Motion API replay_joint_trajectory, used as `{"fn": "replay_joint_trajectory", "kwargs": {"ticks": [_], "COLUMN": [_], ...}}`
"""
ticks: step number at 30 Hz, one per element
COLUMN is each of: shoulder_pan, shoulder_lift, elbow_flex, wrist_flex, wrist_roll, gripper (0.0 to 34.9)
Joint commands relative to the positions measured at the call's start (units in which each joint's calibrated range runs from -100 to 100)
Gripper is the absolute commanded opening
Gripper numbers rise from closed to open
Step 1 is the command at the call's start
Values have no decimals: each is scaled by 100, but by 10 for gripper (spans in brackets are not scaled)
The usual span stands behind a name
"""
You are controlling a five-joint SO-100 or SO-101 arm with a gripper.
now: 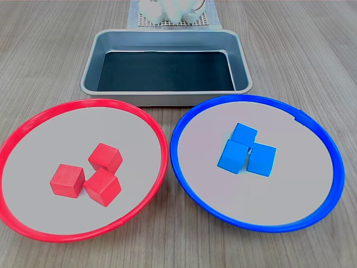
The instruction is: Relocate any red block in the blue dish to the red dish, correcting any misplacement.
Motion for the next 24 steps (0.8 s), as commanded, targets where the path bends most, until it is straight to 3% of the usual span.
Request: {"fn": "replay_joint_trajectory", "kwargs": {"ticks": [1, 11, 24], "shoulder_pan": [-109, 13, 4], "shoulder_lift": [-1439, -3955, -5609], "elbow_flex": [1047, 3414, 4716], "wrist_flex": [-118, -226, 641], "wrist_roll": [-620, -1436, -2051], "gripper": [4, 4, 4]}}
